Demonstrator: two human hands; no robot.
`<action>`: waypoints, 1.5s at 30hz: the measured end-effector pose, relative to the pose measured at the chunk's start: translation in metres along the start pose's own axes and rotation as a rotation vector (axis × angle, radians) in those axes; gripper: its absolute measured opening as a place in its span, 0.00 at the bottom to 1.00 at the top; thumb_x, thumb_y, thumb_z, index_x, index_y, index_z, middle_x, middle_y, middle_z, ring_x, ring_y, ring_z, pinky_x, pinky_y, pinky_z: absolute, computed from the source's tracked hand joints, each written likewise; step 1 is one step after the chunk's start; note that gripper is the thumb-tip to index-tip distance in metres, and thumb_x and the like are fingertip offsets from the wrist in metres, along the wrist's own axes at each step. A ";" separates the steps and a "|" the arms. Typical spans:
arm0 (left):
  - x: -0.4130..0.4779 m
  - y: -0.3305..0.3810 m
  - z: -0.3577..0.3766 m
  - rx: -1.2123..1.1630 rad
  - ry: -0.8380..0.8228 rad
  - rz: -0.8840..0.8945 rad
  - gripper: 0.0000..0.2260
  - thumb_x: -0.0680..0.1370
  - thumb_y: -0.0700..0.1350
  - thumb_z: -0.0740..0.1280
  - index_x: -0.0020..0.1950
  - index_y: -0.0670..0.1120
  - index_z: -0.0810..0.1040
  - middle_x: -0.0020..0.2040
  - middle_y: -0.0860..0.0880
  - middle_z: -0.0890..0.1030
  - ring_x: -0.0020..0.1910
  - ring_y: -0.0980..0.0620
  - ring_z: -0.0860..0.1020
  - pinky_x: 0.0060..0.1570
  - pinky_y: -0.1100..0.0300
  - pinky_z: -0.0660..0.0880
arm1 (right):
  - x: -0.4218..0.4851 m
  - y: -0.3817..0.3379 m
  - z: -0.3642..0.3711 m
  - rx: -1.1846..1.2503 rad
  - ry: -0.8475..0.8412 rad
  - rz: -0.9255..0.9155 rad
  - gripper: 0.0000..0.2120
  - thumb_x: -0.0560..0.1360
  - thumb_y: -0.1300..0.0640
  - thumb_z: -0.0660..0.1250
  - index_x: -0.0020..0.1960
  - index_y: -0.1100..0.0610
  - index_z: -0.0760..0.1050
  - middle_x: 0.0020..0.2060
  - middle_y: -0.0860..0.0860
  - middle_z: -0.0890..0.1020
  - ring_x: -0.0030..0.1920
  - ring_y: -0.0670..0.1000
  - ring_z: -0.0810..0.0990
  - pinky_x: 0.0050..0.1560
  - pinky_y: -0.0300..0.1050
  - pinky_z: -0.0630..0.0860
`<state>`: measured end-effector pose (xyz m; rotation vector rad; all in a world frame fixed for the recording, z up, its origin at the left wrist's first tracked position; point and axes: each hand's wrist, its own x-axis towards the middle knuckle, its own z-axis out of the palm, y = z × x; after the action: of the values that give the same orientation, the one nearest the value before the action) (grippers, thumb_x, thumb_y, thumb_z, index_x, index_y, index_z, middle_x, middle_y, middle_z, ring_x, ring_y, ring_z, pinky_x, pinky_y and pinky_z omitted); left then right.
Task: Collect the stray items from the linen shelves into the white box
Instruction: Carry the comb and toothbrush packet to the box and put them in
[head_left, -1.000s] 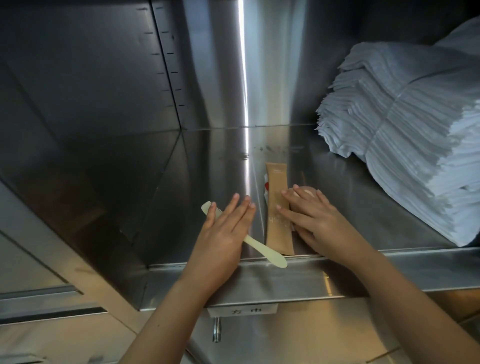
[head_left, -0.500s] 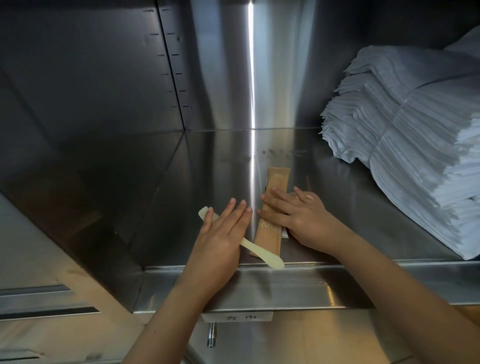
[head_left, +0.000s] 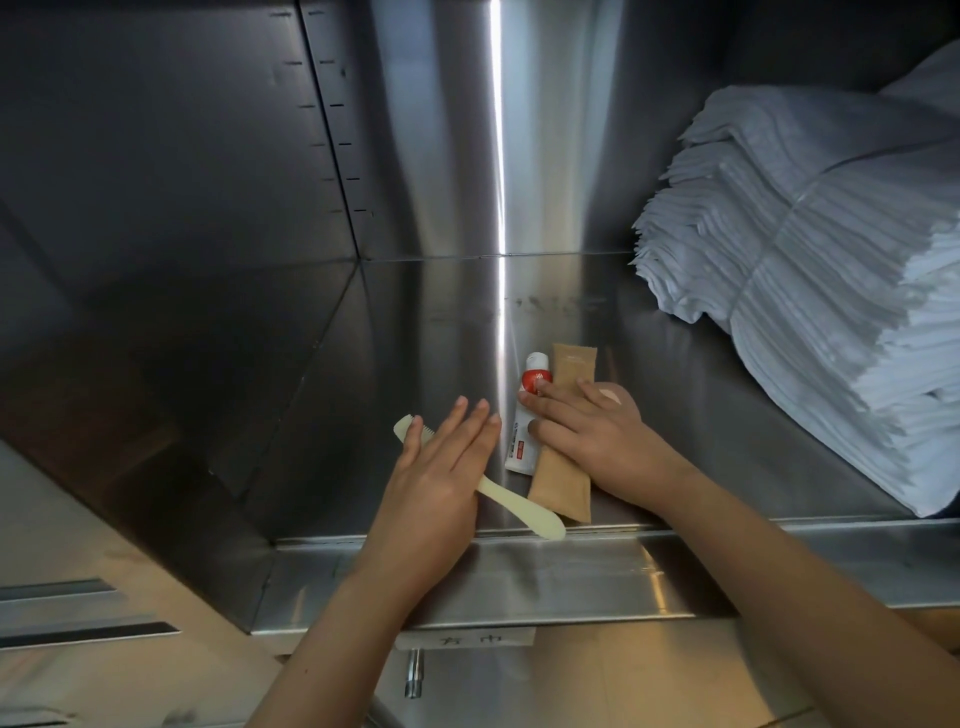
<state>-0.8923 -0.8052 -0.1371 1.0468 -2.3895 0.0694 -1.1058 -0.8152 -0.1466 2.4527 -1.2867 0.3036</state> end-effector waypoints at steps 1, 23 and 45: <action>0.000 0.000 -0.001 -0.001 0.001 -0.005 0.29 0.62 0.23 0.68 0.63 0.35 0.74 0.62 0.38 0.76 0.64 0.36 0.71 0.59 0.35 0.57 | 0.000 -0.001 -0.001 -0.010 0.024 0.006 0.18 0.67 0.63 0.74 0.57 0.60 0.77 0.63 0.61 0.75 0.64 0.63 0.72 0.62 0.64 0.65; -0.071 0.004 -0.083 -1.101 0.243 -0.225 0.16 0.79 0.46 0.59 0.65 0.59 0.72 0.64 0.58 0.76 0.65 0.55 0.72 0.64 0.61 0.68 | 0.016 -0.110 -0.079 0.658 0.457 0.297 0.29 0.72 0.69 0.63 0.68 0.47 0.64 0.64 0.41 0.71 0.64 0.41 0.69 0.66 0.34 0.62; -0.309 -0.062 -0.211 -1.818 0.433 -0.767 0.19 0.74 0.38 0.57 0.65 0.38 0.69 0.61 0.39 0.78 0.59 0.39 0.77 0.50 0.51 0.79 | 0.071 -0.355 -0.086 2.451 0.089 0.589 0.26 0.72 0.61 0.59 0.69 0.50 0.65 0.57 0.56 0.81 0.54 0.58 0.81 0.46 0.52 0.80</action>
<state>-0.5811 -0.5887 -0.1148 0.6593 -0.7347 -1.5598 -0.7747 -0.6474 -0.1173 2.3987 -1.6790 3.8763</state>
